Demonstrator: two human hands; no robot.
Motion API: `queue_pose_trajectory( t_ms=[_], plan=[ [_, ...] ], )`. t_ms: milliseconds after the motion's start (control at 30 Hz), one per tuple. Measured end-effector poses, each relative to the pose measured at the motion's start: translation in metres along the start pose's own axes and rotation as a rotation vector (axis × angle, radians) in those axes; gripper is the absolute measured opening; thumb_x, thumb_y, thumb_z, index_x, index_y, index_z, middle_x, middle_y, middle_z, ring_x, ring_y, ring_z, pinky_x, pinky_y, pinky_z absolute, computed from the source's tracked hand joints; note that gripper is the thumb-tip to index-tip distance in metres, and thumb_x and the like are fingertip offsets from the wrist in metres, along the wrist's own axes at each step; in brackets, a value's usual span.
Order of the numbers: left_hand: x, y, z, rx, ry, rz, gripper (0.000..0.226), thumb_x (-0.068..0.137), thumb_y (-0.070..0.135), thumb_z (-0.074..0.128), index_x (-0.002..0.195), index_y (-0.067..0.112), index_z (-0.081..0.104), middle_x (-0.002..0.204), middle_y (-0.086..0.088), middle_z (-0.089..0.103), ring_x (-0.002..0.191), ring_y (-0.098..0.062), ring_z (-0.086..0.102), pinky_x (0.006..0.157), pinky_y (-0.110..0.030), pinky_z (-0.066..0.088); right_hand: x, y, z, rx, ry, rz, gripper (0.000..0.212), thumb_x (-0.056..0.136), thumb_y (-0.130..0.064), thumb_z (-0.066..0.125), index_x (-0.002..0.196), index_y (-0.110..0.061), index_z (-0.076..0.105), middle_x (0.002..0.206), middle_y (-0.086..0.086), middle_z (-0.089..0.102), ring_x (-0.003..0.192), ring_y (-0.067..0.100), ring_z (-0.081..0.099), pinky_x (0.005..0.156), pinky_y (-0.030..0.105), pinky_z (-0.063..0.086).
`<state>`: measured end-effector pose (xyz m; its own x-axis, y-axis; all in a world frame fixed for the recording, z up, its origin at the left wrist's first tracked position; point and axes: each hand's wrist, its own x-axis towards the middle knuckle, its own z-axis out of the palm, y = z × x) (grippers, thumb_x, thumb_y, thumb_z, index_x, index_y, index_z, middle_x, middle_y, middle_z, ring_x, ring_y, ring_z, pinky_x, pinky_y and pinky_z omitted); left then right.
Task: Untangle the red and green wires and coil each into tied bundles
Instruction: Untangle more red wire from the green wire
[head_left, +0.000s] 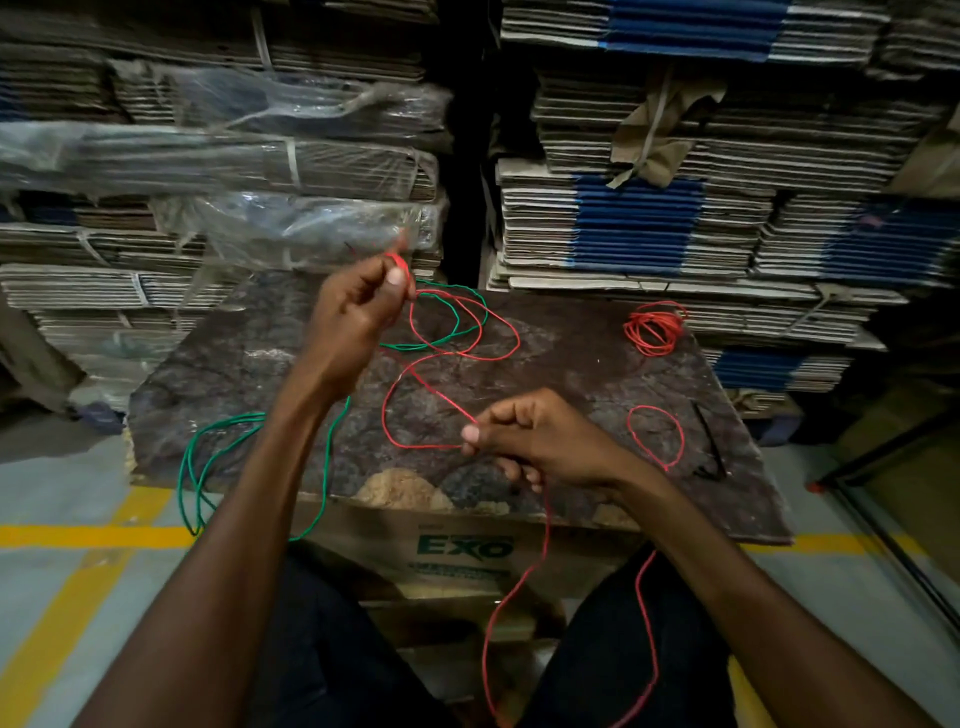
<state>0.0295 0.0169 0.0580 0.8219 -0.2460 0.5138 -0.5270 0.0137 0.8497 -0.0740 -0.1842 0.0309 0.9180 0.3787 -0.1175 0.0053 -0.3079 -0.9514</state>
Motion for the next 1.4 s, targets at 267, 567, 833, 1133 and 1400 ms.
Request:
queue_pose_trajectory(
  t_ms=[267,567,833,1133,1400],
  plan=[
    [-0.004,-0.022,-0.008,0.651,-0.274,0.097,0.029,0.090,0.039,0.042,0.070,0.021,0.054,0.078,-0.002,0.063,0.100,-0.027,0.064,0.100,-0.057,0.038,-0.016,-0.033,-0.040,-0.127,0.152,-0.166,0.022,0.092,-0.018,0.063,0.092,0.003,0.070,0.053,0.003,0.045,0.043,0.008,0.034,0.040,0.015,0.023],
    [-0.023,-0.006,0.010,0.222,-0.426,-0.161,0.026,0.089,0.027,0.050,0.067,0.014,0.052,0.089,-0.003,0.065,0.090,0.005,0.058,0.095,-0.033,0.036,0.024,-0.045,-0.078,-0.268,0.481,-0.396,0.002,0.084,-0.016,0.074,0.084,-0.015,0.075,0.065,0.025,0.064,0.047,0.004,0.049,0.051,0.022,0.040],
    [-0.050,0.011,0.020,-0.428,-0.574,-0.370,0.034,0.082,0.036,0.067,0.078,0.010,0.047,0.129,-0.026,0.058,0.094,-0.041,0.034,0.066,-0.036,0.018,0.056,-0.038,-0.083,-0.323,0.509,-0.458,0.009,0.075,-0.029,0.082,0.079,-0.023,0.077,0.069,-0.004,0.072,0.062,0.005,0.057,0.061,0.031,0.043],
    [-0.049,0.019,0.017,-1.025,-0.423,-0.201,0.010,0.086,0.022,0.063,0.082,0.014,0.057,0.154,-0.029,0.021,0.141,-0.054,0.011,0.109,-0.067,0.017,0.069,-0.017,-0.067,-0.139,0.326,-0.296,0.010,0.085,-0.008,0.070,0.093,-0.002,0.072,0.049,-0.009,0.061,0.042,-0.003,0.047,0.044,0.010,0.035],
    [-0.028,0.010,0.010,-1.081,-0.305,-0.119,0.008,0.088,0.024,0.059,0.086,0.016,0.061,0.156,-0.022,0.018,0.141,-0.054,0.002,0.104,-0.072,0.016,0.053,0.018,-0.043,-0.158,0.254,-0.126,0.010,0.089,-0.006,0.066,0.080,-0.007,0.067,0.044,-0.010,0.057,0.039,-0.005,0.044,0.044,0.008,0.031]
  ],
)
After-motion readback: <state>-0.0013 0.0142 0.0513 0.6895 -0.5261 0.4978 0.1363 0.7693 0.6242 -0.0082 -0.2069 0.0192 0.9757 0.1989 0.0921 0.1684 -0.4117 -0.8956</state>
